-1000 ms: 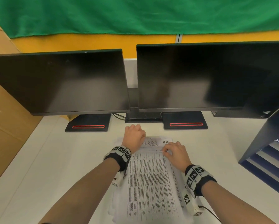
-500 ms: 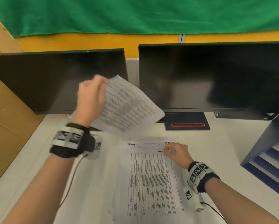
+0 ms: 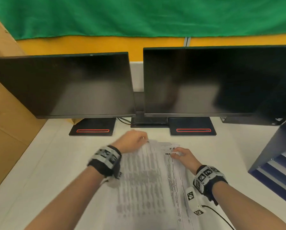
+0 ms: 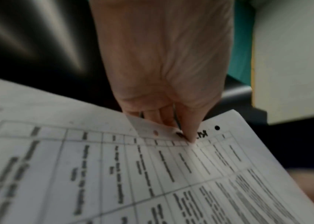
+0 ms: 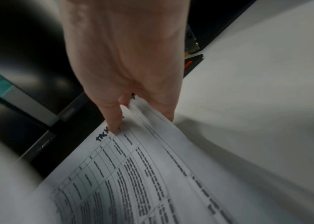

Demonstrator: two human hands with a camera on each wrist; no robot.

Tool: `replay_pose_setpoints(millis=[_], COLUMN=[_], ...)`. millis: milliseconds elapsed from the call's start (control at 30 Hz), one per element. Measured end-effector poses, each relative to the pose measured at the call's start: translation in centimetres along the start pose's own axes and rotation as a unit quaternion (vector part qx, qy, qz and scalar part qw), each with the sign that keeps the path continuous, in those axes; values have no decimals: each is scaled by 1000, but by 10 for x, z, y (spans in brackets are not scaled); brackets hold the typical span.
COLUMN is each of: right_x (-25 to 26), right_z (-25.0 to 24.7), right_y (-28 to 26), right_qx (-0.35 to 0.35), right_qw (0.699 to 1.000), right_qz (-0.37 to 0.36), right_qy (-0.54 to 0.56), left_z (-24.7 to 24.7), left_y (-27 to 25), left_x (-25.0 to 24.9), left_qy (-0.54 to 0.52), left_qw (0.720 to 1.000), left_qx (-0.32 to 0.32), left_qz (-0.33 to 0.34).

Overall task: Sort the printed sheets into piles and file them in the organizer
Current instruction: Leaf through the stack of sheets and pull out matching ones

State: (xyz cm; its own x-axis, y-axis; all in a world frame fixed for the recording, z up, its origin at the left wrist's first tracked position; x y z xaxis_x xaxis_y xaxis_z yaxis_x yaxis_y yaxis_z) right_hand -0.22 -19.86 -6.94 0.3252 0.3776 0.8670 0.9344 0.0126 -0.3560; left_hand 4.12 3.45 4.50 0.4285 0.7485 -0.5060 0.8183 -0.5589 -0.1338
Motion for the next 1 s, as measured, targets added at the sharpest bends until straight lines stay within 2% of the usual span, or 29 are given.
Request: replay_pose_setpoints(millis=[67,200,367,467,567,633,700,800,867,1000], right_x=[2,-1,-4,5,9,8,9,8,8,11], right_z=[1,0,5,5,2,2,5,8,11,15], right_y=[-2,-1,-6,-16,-22,-21,-24,-30,-34,-40], right_qx=[1,-1,31,55,57,25,-1,-22,-22,-21], right_qw=[1000,1000,999,998,993,974,955,930,914,886], right_qz=[2,6,20,6,-43,-87,-119,-159,-199,-237], right_qy=[16,27,23,42,-94,-206,-270,-329,-353,-399], left_z=[42,91,109,113,114,113,109,99,93,84], left_y=[11,20,17,16,14,12,10,14,20,30], left_x=[-6,-14,-18,-14,-14,-16,-16,1,15,22], left_qy=[-30,-19,45,56,37,-2,-40,-59,-32,16], left_qw=[999,1000,994,993,993,995,993,988,987,994], left_qx=[19,-18,-98,-103,-109,-104,-107,-128,-104,-53], left_qz=[-17,-5,24,11,-5,3,5,-63,-115,-96])
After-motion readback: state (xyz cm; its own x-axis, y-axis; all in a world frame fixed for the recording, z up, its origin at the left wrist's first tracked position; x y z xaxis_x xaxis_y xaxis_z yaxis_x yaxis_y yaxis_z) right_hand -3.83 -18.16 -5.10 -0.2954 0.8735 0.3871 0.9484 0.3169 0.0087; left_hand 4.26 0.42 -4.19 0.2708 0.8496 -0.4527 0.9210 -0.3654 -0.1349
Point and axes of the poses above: each hand's wrist, its own y-axis towards the middle knuckle, its own z-axis out of the palm, x = y × z, the point moved 3 cm from there along y, towards the middle knuckle, and after that the axes turned 4 degrees about -y, right-handed, at the moved point
